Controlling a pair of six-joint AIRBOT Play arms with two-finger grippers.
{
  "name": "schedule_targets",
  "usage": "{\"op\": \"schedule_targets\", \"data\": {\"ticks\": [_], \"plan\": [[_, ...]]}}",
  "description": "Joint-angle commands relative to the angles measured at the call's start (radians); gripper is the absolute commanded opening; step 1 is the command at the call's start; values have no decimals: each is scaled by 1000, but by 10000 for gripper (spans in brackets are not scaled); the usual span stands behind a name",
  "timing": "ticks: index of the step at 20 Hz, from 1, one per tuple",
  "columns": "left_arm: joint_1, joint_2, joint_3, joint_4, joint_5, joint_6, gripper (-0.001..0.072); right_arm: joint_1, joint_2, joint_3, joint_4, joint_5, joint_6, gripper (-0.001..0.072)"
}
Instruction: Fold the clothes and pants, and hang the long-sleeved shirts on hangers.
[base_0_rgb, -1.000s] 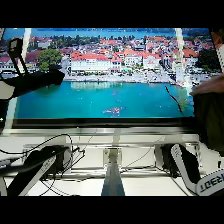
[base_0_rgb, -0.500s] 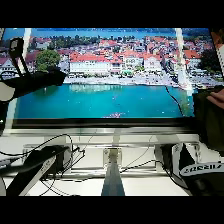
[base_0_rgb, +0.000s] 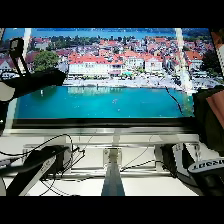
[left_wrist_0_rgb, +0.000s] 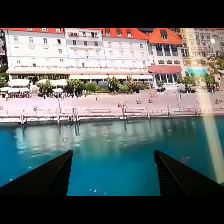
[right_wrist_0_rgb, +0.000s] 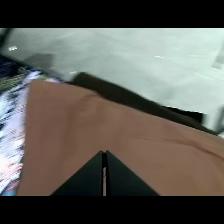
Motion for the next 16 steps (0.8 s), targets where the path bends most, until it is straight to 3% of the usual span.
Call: {"op": "schedule_targets", "data": {"ticks": [1,7,10,12,16], "plan": [[-1,-1,1,0,0,0,581,219,-9,0,137,5,-141,22],[-1,-1,1,0,0,0,580,803,-10,0,97,134,-149,21],[0,-1,1,0,0,0,581,1015,-10,0,-33,124,-148,21],[-1,-1,1,0,0,0,581,1073,-10,0,-98,108,-148,21],[0,-1,1,0,0,0,581,1072,-10,0,-9,111,-144,22]]}}
